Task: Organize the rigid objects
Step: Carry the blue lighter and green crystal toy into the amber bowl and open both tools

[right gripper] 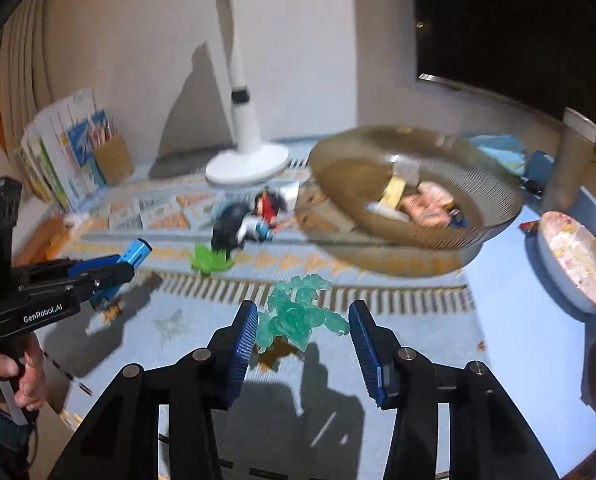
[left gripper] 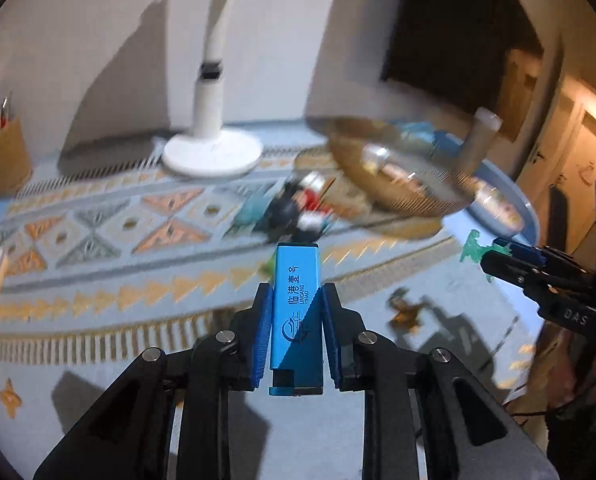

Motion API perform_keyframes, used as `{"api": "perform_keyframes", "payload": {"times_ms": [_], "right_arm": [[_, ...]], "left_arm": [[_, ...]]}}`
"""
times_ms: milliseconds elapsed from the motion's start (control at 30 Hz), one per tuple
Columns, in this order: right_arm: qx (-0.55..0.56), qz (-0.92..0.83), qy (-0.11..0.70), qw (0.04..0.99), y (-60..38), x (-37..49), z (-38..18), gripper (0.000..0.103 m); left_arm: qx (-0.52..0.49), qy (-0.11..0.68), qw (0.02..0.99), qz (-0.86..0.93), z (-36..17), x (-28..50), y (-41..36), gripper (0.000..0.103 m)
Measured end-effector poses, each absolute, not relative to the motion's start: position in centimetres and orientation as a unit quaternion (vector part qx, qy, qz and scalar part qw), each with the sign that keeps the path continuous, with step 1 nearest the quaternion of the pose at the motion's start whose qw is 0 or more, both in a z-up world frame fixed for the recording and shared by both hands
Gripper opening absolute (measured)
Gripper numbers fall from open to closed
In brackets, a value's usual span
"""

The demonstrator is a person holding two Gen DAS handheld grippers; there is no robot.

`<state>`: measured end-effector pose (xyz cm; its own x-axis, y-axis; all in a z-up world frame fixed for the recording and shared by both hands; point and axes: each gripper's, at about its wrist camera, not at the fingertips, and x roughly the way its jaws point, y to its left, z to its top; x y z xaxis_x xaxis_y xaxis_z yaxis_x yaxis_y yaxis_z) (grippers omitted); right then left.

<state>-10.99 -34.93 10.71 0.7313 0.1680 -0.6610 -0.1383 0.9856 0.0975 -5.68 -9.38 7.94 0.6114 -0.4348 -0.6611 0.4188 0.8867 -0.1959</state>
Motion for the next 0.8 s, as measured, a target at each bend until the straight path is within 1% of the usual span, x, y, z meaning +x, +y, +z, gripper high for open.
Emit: {"api": "perform_keyframes", "payload": {"times_ms": [267,433,533,633,800], "right_arm": [[0.017,-0.011,0.281,0.959,-40.7,-10.2,17.5,0.046],[0.072,-0.044,0.274,0.958,-45.1,-7.1,19.4,0.047],[0.111,-0.052,0.286,0.95,-47.2,-4.9,19.1,0.047],[0.13,-0.063,0.32,0.936,-48.4,-2.6,17.5,0.047],[0.12,-0.082,0.346,0.927,-49.2,-0.8,15.0,0.047]], "left_arm": [[0.015,0.296,0.914,-0.278,15.8,-4.3,-13.7,0.021],[0.019,0.275,0.911,-0.307,18.8,-0.9,-18.2,0.021],[0.0,0.292,0.898,-0.329,18.8,1.6,-20.8,0.021],[-0.004,0.316,0.889,-0.331,17.0,3.9,-23.3,0.021],[-0.003,0.352,0.876,-0.329,13.3,6.1,-25.9,0.021]]}}
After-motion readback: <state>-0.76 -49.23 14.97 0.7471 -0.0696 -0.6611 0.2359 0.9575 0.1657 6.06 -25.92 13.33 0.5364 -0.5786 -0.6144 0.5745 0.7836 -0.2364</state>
